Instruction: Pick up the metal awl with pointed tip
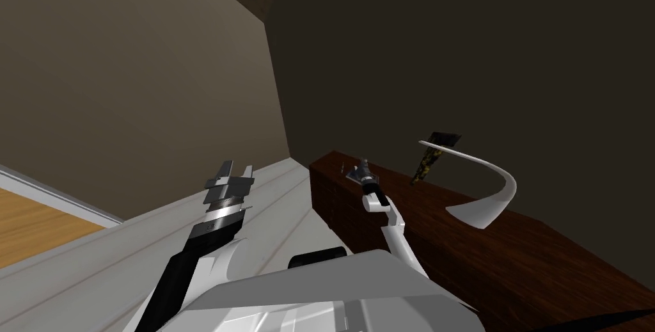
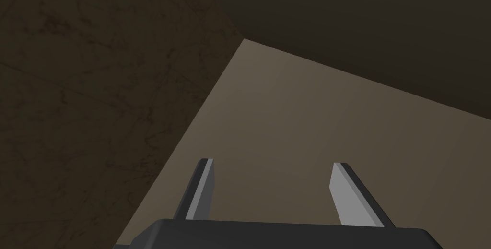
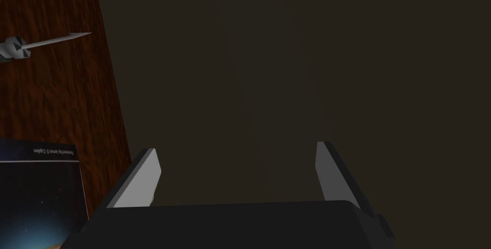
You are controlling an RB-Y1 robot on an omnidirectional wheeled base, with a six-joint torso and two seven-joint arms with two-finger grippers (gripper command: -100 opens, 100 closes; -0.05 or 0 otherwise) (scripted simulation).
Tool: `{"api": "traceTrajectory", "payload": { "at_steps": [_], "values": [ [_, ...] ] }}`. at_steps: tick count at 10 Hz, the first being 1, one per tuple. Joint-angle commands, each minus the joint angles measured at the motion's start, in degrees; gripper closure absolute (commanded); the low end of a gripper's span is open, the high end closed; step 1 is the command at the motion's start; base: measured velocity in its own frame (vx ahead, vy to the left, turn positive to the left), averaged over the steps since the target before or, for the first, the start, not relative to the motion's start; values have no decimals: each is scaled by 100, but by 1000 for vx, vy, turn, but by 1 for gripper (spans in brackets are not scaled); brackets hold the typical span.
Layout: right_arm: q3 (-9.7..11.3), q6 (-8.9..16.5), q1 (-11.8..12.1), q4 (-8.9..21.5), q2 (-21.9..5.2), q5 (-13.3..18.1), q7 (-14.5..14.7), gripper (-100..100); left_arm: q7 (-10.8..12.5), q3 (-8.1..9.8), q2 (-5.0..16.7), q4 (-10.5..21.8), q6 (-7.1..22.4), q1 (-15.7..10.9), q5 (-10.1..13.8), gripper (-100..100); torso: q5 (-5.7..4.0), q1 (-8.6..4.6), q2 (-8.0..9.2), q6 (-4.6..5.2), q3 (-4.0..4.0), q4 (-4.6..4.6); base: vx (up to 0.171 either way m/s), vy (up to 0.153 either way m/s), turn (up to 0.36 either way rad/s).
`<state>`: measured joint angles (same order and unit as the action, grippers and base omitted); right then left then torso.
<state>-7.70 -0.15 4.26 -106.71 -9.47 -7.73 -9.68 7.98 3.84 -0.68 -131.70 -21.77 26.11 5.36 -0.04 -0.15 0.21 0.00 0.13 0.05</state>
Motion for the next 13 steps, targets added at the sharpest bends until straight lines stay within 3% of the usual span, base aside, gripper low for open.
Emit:
{"api": "traceTrajectory", "payload": {
  "at_steps": [1,2,3,4,5,6,7,8,9,10,11,12,13],
  "values": [
    [-61,286,-286,286,0,-132,-223,-100,0,0,0,0,0,0,0,0,0,0,0,0,0,0,-45,-60,-90],
    [-61,300,-354,327,0,-132,-223,-100,0,0,0,0,0,0,0,0,-1,-6,-3,1,-2,-1,-38,-46,-46],
    [-121,562,-575,537,-21,-261,-432,-100,0,0,0,0,0,0,0,0,0,0,-5,0,-3,-1,-44,-40,-97],
    [-121,572,-643,585,-21,-261,-432,-100,0,0,0,0,0,0,0,0,0,1,-5,1,-3,-1,-36,-30,-44],
    [-176,836,-864,793,-41,-391,-645,-100,0,0,0,0,0,0,0,0,1,6,-6,-1,-4,-2,-41,-40,-70],
    [-176,844,-934,851,-41,-391,-645,-100,0,0,0,0,0,0,0,0,1,3,-6,0,-4,-2,-42,-40,-44],
    [-226,1104,-1195,1104,-61,-523,-861,-100,0,0,0,0,0,0,0,0,1,4,-5,0,-3,-2,-52,-39,-91],
    [-226,1113,-1227,1125,-61,-523,-861,-100,0,0,0,0,0,0,0,0,1,3,-3,1,-2,-1,-39,-31,-45],
    [-271,1349,-1473,1371,-79,-654,-1081,-100,0,0,0,0,0,0,0,0,1,7,-4,0,-2,-1,-35,-37,-85],
    [-271,1379,-1518,1406,-79,-654,-1081,-100,0,0,0,0,0,0,0,0,1,4,-7,1,-4,-2,-27,-26,-45],
    [-308,1583,-1767,1682,-97,-785,-1302,-100,0,0,0,0,0,0,0,0,2,9,-8,0,-5,-2,-22,-23,-89],
    [-308,1638,-1808,1693,-97,-785,-1302,-100,0,0,0,0,0,0,0,0,2,10,-11,1,-6,-3,-18,-19,-38],
    [-339,1860,-2032,1926,-115,-914,-1523,-100,0,0,0,0,0,0,0,0,3,13,-12,-1,-7,-3,-21,-23,-62]
  ]
}}
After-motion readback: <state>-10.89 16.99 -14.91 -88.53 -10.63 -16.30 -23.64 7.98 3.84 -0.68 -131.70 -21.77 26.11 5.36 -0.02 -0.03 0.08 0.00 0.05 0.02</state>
